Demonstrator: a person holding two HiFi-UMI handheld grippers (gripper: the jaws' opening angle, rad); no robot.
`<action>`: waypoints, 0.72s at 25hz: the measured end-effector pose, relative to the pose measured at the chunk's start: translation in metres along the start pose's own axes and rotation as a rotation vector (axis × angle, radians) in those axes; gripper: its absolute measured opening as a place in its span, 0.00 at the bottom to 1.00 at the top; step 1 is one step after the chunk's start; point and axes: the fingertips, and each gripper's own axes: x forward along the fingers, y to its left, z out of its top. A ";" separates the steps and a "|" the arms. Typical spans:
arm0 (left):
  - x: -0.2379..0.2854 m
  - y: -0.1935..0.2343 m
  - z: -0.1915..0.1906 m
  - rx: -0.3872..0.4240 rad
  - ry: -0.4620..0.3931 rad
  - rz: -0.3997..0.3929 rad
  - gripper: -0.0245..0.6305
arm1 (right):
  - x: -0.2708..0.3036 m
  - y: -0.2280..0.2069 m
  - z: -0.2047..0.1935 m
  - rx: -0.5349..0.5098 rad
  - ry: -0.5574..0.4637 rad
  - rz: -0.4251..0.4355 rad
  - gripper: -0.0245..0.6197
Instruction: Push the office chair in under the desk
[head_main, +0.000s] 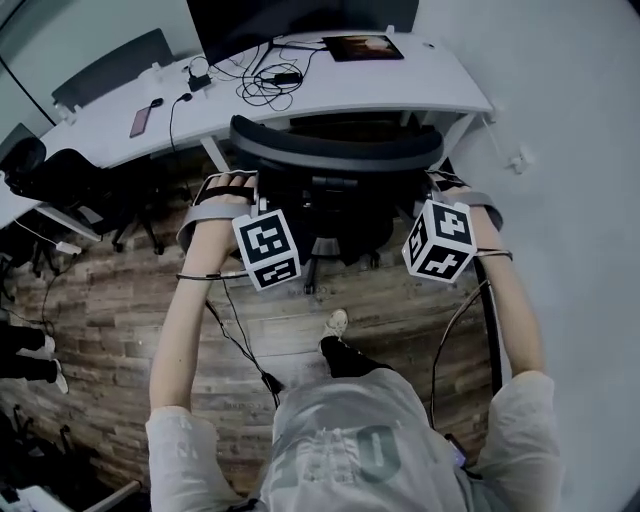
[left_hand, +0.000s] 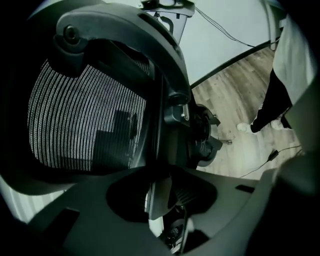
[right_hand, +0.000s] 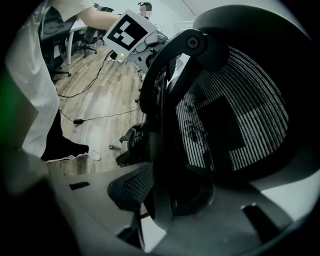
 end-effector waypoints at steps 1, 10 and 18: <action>0.008 0.007 0.000 0.002 0.000 -0.002 0.24 | 0.007 -0.010 -0.001 -0.004 0.002 0.001 0.21; 0.090 0.071 0.005 -0.005 -0.004 -0.017 0.24 | 0.083 -0.098 -0.017 -0.035 0.001 -0.007 0.22; 0.135 0.110 0.003 -0.008 0.034 0.005 0.24 | 0.120 -0.146 -0.019 -0.033 -0.015 -0.028 0.22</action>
